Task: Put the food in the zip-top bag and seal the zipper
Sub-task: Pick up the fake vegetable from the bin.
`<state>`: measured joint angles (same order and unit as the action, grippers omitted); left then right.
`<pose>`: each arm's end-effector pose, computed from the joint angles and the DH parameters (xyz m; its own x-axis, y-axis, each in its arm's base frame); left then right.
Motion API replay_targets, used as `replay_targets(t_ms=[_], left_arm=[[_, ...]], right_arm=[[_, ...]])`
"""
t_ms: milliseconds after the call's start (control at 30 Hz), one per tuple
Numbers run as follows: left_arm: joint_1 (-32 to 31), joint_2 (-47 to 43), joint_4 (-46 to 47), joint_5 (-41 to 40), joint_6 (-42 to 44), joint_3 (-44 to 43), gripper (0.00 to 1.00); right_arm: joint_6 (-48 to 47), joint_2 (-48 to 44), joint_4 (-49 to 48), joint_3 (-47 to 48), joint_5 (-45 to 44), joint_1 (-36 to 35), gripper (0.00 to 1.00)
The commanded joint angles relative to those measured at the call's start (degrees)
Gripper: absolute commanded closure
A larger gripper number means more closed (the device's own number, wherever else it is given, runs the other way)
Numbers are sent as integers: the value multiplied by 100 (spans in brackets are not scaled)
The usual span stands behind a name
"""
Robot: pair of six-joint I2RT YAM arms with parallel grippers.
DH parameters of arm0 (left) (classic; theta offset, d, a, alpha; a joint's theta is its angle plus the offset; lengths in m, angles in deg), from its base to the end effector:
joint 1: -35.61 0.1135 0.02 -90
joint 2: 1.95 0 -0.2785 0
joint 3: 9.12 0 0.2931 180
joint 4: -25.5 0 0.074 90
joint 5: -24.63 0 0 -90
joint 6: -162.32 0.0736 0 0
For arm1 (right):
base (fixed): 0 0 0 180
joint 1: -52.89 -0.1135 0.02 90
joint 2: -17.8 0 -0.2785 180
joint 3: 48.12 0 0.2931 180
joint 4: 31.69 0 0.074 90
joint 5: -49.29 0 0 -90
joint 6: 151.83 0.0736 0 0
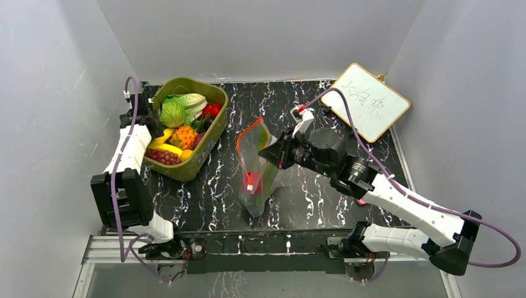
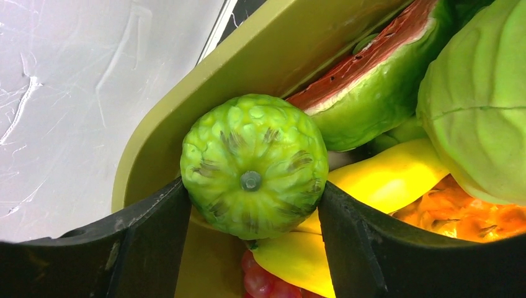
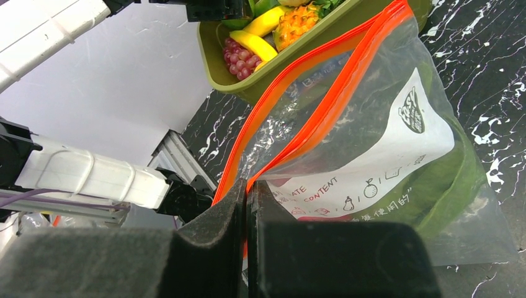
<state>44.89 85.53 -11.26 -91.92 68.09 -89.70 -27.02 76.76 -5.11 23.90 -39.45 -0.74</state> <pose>0.3894 0.0970 0.2600 -0.6453 -0.1723 -0.7442 -0.5124 0.8202 0.2544 0.1798 0.2469 0.3839 -0.5806 0.1740 -0.7954 -0.5922 0.5801 0.5593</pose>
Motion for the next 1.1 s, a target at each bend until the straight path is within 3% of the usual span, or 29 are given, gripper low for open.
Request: replay_targets(t_ms=[0,200,500,767,1067], left_arm=[[30,-420,-216,460,-92,-135,46],[31,-881,-400,1208,-394,94,48],[30,-1570,-906,2299,-611,-226,53],[-9,-2168,-1253,3899,-733,-531,53],[-334,-2802,-623,6449,-1364,46,57]], right_arm=[[20,-150,-510,52,-74,-34,100],[160,-165,-481,6,-123,-33,100],[324,-200,-245,-37,-366,-34,100],[361,-135,-97,61,-621,-33,100],[251,109,-137,235,-303,-34,100]])
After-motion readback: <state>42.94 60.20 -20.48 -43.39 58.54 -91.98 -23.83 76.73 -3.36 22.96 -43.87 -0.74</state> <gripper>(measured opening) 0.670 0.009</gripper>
